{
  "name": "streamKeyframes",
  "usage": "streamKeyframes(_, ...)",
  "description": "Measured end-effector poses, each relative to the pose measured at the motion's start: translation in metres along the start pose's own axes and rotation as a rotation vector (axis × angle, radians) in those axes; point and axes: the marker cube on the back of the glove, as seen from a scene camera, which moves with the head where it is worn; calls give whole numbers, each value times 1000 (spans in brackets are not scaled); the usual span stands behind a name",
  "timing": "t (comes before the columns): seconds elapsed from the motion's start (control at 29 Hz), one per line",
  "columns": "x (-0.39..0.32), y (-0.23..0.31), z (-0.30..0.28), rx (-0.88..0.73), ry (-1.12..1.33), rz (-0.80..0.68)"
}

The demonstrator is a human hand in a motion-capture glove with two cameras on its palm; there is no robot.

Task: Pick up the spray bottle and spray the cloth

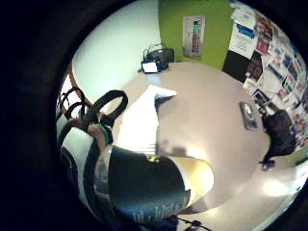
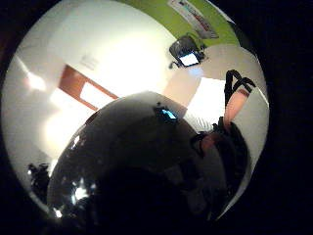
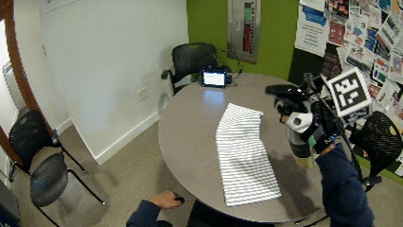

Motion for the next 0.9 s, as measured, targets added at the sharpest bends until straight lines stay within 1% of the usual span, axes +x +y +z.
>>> streamKeyframes(0.24,-27,5,22,-174,394,-137)
streamKeyframes(0.48,-42,27,46,-403,704,-282)
streamKeyframes(0.59,-49,30,51,-439,798,-351)
streamKeyframes(0.76,-55,36,55,-439,932,-476)
streamKeyframes(0.9,-55,40,60,-486,965,-512)
